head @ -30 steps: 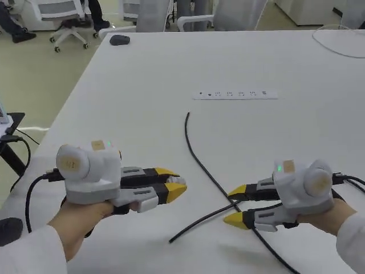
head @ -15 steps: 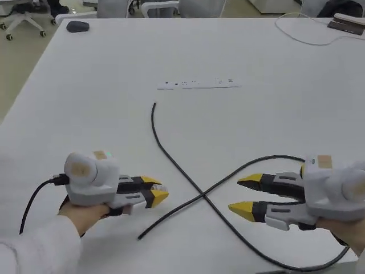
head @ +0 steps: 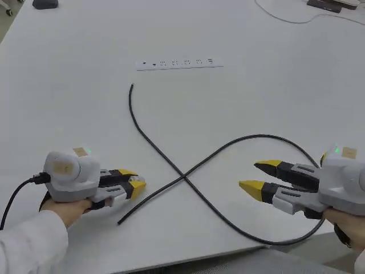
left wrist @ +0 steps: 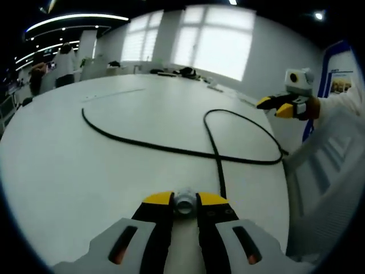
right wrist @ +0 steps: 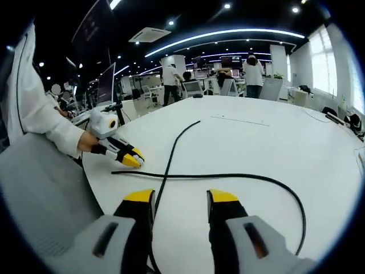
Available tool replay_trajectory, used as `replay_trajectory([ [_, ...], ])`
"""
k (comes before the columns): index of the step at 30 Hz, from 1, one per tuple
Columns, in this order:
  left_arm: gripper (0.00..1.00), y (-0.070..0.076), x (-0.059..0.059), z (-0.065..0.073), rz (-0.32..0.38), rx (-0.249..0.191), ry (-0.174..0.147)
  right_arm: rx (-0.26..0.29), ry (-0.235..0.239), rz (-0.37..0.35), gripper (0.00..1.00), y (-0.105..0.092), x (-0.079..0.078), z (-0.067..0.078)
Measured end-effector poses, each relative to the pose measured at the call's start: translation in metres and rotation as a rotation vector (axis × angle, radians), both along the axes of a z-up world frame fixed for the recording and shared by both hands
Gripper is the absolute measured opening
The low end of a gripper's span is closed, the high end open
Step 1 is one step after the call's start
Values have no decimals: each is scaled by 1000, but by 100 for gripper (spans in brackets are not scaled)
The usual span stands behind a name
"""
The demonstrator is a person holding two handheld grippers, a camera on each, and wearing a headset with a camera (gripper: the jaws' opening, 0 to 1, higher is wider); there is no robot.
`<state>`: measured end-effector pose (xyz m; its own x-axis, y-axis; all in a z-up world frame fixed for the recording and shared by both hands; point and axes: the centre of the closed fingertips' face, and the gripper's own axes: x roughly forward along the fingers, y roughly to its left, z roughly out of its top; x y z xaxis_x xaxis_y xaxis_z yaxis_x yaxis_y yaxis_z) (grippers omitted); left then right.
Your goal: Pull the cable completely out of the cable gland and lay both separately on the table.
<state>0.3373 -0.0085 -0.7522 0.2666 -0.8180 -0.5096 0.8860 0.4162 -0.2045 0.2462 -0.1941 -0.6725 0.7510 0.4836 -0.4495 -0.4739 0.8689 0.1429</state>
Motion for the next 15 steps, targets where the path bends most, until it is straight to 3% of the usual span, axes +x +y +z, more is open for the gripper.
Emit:
replay_trajectory([
  [1,17,1,2,-4,9,7,15,0,1,-3,37,-1,-1,0],
  [8,17,-3,3,-1,14,3,5,2,13,-27,38,-2,-14,0],
  [12,17,-3,2,-1,20,26,12,4,28,-44,38,-2,-21,-1],
  [14,18,-3,2,-1,36,25,45,6,26,-48,39,-2,-24,1],
  [15,19,-2,1,1,38,29,46,8,24,-49,40,-2,-24,3],
])
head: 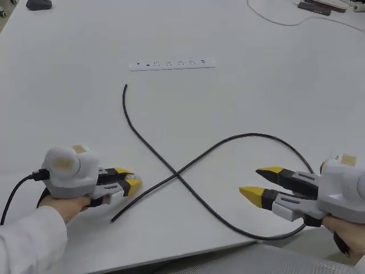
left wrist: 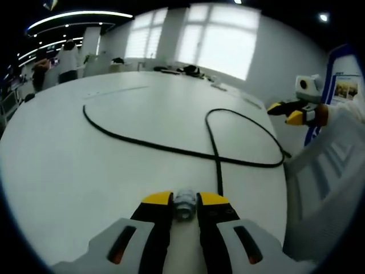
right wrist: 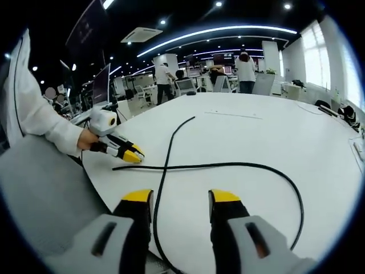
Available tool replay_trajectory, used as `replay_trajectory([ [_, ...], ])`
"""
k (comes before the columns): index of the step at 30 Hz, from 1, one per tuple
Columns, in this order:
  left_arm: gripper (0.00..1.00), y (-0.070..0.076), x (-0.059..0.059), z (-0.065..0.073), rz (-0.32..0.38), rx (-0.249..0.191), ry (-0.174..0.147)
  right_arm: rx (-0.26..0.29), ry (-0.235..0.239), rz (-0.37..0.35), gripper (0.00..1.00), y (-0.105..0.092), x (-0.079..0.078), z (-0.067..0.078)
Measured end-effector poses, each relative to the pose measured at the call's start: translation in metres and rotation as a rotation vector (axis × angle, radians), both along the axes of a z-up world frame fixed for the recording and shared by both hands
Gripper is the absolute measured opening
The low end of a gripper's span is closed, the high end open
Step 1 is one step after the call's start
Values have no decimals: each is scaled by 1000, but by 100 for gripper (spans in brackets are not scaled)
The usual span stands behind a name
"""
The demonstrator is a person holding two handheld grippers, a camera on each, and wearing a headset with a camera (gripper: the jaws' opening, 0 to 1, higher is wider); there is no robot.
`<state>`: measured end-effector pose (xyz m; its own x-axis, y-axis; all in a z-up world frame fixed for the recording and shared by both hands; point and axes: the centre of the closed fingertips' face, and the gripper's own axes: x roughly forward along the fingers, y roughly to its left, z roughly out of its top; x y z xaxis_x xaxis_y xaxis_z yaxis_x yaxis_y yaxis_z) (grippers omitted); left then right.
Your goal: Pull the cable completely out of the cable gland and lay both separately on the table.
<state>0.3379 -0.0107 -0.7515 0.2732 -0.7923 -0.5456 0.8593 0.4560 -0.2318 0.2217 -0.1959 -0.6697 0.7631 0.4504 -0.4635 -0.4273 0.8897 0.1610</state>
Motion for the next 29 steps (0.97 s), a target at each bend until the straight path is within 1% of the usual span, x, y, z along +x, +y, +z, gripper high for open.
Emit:
replay_trajectory([
  [2,21,3,-2,6,-15,21,-30,-1,-6,-2,41,0,-1,3],
  [4,22,7,-4,14,-29,29,-31,-10,-5,-8,43,-1,-2,7],
  [5,23,10,-4,20,-38,36,-39,-17,0,-12,43,-3,-3,9],
  [6,26,16,-5,30,-46,45,-54,-18,3,-16,43,-4,-4,10],
  [7,28,19,-5,37,-46,48,-57,-22,15,-23,43,-6,-5,11],
  [8,30,26,-10,50,-43,47,-53,-33,36,-31,43,-10,-7,10],
  [10,34,37,-12,62,-37,42,-46,-36,37,-28,44,-14,-9,14],
  [11,36,47,-15,68,-14,47,-16,-36,41,-27,45,-16,-10,16],
  [12,39,55,-16,73,2,47,-7,-37,49,-26,45,-17,-13,19],
  [13,39,65,-17,84,23,41,-17,-37,55,-25,45,-18,-15,21],
  [14,39,72,-19,91,36,39,-19,-36,56,-23,46,-19,-16,23],
  [15,39,81,-24,102,64,32,-14,-32,57,-19,47,-20,-18,25],
  [16,40,87,-27,110,86,24,-17,-29,59,-16,49,-20,-20,26],
  [17,41,96,-32,122,110,12,-25,-31,62,-3,49,-20,-23,29],
  [19,44,107,-41,136,133,-7,-28,-45,69,20,50,-20,-28,33],
  [20,46,113,-45,142,151,-12,-26,-46,72,28,51,-20,-31,35],
  [21,50,121,-52,150,174,-17,-22,-45,77,37,51,-20,-34,37],
  [22,52,126,-58,155,179,-17,-22,-43,84,41,52,-20,-37,38],
  [23,53,130,-63,159,187,-16,-29,-42,101,45,52,-20,-41,38],
  [24,52,136,-69,165,201,-16,-44,-42,110,46,52,-20,-44,37],
  [25,51,142,-74,166,208,-14,-45,-42,123,48,52,-20,-49,37],
  [27,52,150,-81,164,236,-2,-21,-33,133,51,52,-19,-56,36],
  [29,54,154,-85,166,248,-9,-23,-23,143,47,52,-20,-60,36],
])
